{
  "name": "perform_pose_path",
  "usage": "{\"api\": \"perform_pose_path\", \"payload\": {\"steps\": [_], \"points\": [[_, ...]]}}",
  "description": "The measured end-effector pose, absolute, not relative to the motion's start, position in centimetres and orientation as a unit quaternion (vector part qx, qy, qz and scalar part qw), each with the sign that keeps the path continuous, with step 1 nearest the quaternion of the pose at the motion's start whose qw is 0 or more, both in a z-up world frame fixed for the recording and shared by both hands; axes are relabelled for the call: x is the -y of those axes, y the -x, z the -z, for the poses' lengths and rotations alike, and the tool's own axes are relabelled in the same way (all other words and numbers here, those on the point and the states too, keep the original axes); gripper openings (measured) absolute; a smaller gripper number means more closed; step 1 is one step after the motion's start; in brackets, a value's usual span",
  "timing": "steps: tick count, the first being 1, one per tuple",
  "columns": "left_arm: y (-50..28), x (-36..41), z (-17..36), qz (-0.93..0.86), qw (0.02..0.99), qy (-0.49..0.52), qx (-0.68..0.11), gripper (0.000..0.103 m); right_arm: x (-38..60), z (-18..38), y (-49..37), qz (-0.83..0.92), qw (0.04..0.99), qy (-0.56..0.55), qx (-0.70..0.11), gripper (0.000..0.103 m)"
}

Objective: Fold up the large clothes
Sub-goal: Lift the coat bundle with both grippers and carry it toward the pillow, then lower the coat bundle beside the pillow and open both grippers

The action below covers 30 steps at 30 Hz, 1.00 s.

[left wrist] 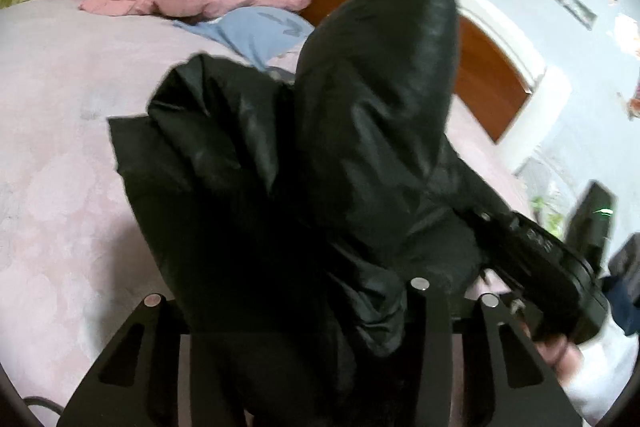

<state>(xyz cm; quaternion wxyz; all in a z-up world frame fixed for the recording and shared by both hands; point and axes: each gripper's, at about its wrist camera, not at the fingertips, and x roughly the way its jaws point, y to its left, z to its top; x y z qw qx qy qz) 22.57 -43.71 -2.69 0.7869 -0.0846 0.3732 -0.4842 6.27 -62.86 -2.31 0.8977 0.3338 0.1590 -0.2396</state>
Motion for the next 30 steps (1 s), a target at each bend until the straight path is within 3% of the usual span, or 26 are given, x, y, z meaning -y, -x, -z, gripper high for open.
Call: {"api": "perform_pose_path", "payload": {"steps": [5, 6, 7, 10, 13, 16, 18, 24, 30], "points": [[-20.5, 43.5, 2.6, 0.500, 0.760, 0.085, -0.405, 0.048, 55.1, -1.2, 0.0, 0.399, 0.872, -0.247, -0.138, 0.031], [-19.9, 43.7, 2.8, 0.492, 0.773, 0.062, -0.395, 0.060, 55.7, -0.9, -0.7, 0.407, 0.869, -0.232, -0.157, 0.033], [-19.4, 44.0, 3.1, 0.482, 0.790, 0.031, -0.377, 0.075, 56.3, -0.4, -0.7, 0.410, 0.865, -0.239, -0.166, 0.041], [-18.7, 43.1, 2.5, 0.451, 0.823, -0.001, -0.344, 0.089, 57.2, 1.3, -1.0, 0.445, 0.848, -0.236, -0.167, 0.079], [-16.5, 40.0, 0.2, 0.420, 0.870, -0.032, -0.256, 0.101, 54.9, 1.4, 0.9, 0.453, 0.861, -0.182, -0.145, 0.085], [-13.4, 36.1, -2.0, 0.350, 0.923, -0.075, -0.143, 0.103, 51.9, 0.5, 2.5, 0.385, 0.898, -0.169, -0.131, 0.093], [-12.0, 33.0, -3.1, 0.320, 0.938, -0.070, -0.110, 0.103, 49.6, -0.6, 3.2, 0.321, 0.925, -0.173, -0.107, 0.103], [-8.8, 23.2, -5.6, 0.284, 0.956, -0.058, -0.050, 0.103, 42.6, -1.7, 3.4, 0.242, 0.955, -0.149, -0.087, 0.103], [-9.7, 18.6, -1.4, 0.255, 0.963, -0.050, -0.074, 0.103, 37.1, 0.2, 4.0, 0.251, 0.953, -0.125, -0.111, 0.103]]}}
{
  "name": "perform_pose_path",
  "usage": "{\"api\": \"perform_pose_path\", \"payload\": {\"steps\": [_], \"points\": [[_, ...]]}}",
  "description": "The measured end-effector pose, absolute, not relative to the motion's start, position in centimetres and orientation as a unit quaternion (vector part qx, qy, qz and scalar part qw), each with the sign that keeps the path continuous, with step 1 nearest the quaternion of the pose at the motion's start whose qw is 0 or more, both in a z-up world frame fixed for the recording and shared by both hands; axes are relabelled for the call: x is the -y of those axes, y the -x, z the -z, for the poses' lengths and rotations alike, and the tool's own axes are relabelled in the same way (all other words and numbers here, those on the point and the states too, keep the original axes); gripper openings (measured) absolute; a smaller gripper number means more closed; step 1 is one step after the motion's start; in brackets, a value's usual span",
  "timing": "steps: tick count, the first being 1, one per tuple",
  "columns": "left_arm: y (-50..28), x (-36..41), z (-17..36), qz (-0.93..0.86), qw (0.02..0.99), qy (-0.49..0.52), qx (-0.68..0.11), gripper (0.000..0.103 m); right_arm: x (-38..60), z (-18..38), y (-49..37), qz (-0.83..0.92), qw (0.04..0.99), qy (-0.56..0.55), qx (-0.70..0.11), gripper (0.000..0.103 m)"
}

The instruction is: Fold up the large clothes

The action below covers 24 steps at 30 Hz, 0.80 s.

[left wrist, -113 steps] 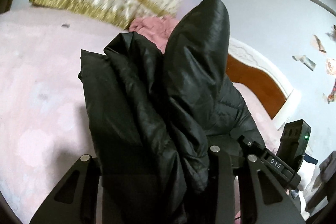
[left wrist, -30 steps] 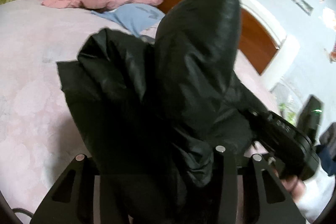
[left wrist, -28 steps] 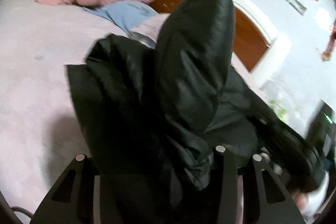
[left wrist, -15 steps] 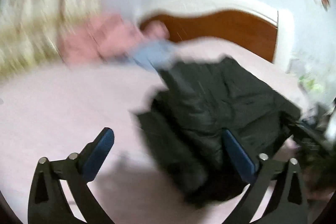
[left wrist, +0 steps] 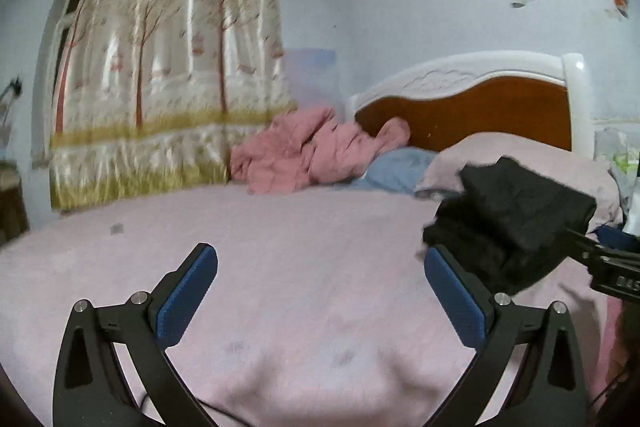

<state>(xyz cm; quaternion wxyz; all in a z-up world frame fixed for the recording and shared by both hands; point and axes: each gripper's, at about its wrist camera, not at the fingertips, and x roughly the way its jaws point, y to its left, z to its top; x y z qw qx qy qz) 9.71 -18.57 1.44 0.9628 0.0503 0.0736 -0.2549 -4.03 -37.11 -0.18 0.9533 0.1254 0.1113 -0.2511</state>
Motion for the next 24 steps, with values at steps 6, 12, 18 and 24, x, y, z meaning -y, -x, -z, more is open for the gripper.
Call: {"api": "perform_pose_path", "payload": {"steps": [6, 12, 18, 24], "points": [[-11.0, 18.0, 1.1, 0.283, 0.955, -0.028, -0.088, 0.103, 33.2, 2.7, 3.1, 0.267, 0.950, -0.077, -0.141, 0.103], [-9.6, 19.6, 1.6, 0.300, 0.947, -0.073, -0.084, 0.103, 32.5, 3.8, 2.4, 0.284, 0.943, -0.075, -0.154, 0.103], [-10.0, 19.1, 1.5, 0.304, 0.947, -0.057, -0.089, 0.103, 32.9, 3.6, 2.6, 0.303, 0.937, -0.070, -0.157, 0.103], [-10.5, 19.4, 1.8, 0.318, 0.940, -0.061, -0.109, 0.103, 33.4, 3.5, 3.9, 0.321, 0.931, -0.080, -0.156, 0.103]]}}
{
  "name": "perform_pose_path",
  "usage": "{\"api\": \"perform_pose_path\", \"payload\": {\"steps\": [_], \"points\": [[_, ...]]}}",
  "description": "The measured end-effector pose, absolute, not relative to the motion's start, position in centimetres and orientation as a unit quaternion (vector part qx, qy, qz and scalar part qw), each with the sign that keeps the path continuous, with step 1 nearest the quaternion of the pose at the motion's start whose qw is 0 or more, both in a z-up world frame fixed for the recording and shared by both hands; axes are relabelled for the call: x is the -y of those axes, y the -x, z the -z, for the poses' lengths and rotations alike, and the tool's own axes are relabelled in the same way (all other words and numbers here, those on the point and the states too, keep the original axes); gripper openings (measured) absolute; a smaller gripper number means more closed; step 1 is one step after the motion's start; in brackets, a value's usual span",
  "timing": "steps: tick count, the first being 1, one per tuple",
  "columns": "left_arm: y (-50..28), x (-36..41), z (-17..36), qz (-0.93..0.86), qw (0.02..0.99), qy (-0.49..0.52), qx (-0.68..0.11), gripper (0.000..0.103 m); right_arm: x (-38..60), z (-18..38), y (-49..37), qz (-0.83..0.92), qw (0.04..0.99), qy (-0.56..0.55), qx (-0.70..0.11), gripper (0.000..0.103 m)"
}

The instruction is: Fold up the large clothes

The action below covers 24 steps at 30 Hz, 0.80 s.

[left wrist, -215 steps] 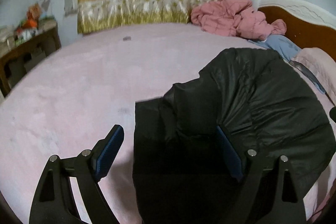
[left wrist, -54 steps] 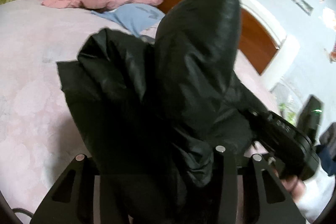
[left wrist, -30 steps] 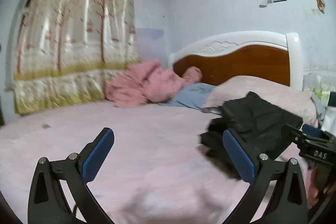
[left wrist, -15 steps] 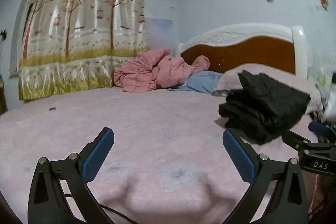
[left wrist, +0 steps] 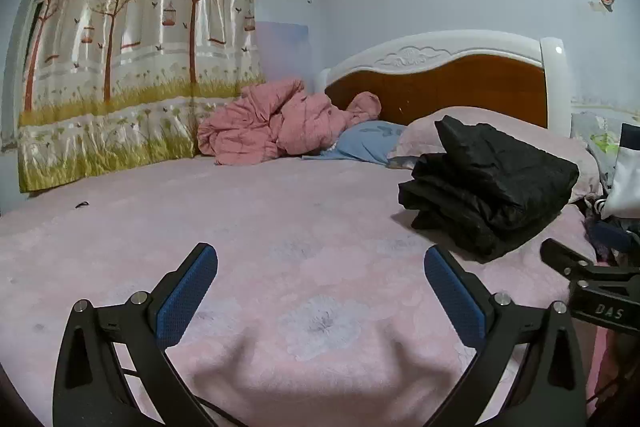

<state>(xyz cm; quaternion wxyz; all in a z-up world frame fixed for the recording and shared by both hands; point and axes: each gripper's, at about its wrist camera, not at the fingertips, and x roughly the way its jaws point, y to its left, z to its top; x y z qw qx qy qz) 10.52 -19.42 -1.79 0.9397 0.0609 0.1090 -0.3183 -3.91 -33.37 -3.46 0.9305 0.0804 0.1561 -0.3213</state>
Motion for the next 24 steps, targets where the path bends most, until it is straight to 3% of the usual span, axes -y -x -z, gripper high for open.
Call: {"api": "perform_pose_path", "payload": {"steps": [24], "points": [[-11.1, 19.5, 2.3, 0.319, 0.937, -0.062, -0.127, 0.103, 33.6, 3.6, 3.9, 0.331, 0.927, -0.070, -0.163, 0.103]]}}
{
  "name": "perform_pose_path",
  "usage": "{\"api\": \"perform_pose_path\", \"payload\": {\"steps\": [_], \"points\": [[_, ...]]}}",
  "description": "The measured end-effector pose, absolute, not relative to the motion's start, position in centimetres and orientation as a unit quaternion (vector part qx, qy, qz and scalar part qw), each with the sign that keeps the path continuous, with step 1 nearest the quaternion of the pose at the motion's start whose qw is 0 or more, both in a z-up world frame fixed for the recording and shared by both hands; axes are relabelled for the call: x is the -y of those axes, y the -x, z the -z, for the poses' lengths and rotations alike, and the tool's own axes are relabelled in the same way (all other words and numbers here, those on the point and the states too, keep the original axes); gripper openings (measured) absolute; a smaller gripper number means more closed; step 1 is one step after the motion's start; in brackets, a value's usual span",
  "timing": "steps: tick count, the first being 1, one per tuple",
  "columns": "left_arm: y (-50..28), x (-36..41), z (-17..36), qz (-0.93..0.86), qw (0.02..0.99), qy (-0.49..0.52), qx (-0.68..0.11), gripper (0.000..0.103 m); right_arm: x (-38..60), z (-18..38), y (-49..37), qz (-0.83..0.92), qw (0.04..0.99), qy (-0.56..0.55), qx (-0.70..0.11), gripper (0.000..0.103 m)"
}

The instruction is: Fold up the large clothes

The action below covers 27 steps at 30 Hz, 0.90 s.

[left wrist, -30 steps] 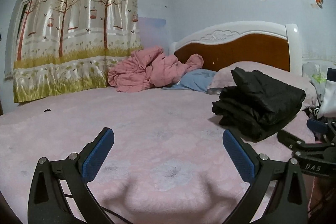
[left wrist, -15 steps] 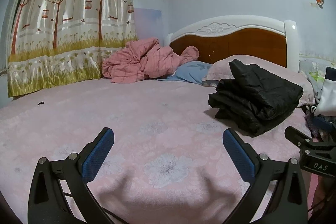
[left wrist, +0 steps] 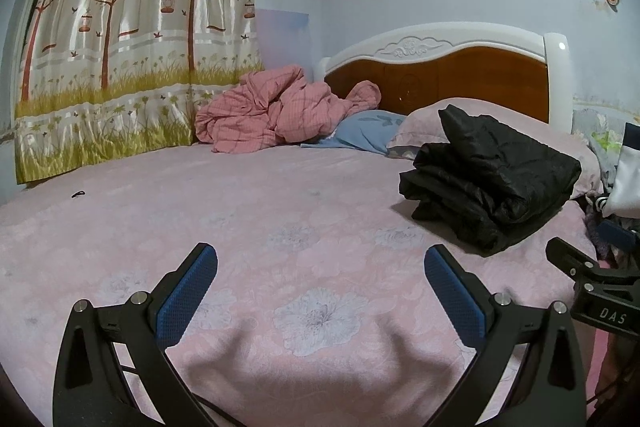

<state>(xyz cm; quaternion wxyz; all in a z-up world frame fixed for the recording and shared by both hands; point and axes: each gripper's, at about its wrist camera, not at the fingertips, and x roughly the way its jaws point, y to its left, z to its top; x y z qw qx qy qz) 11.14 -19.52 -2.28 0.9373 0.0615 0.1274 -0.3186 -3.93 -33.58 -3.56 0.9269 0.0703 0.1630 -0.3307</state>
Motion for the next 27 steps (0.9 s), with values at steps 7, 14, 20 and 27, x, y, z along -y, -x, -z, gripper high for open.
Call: {"api": "perform_pose_path", "payload": {"steps": [7, 14, 20, 27], "points": [[-11.1, 19.2, 2.5, 0.320, 0.937, -0.063, -0.123, 0.103, 33.1, 3.5, 3.2, 0.329, 0.928, -0.051, -0.169, 0.103], [-11.2, 19.0, 2.5, 0.317, 0.938, -0.057, -0.129, 0.103, 32.1, 3.4, 2.9, 0.333, 0.927, -0.024, -0.170, 0.103], [-11.3, 18.9, 2.4, 0.317, 0.938, -0.055, -0.132, 0.103, 31.8, 3.3, 2.9, 0.334, 0.927, -0.018, -0.170, 0.103], [-11.2, 18.5, 2.2, 0.310, 0.940, -0.053, -0.132, 0.103, 32.0, 3.3, 2.8, 0.331, 0.928, -0.020, -0.171, 0.103]]}}
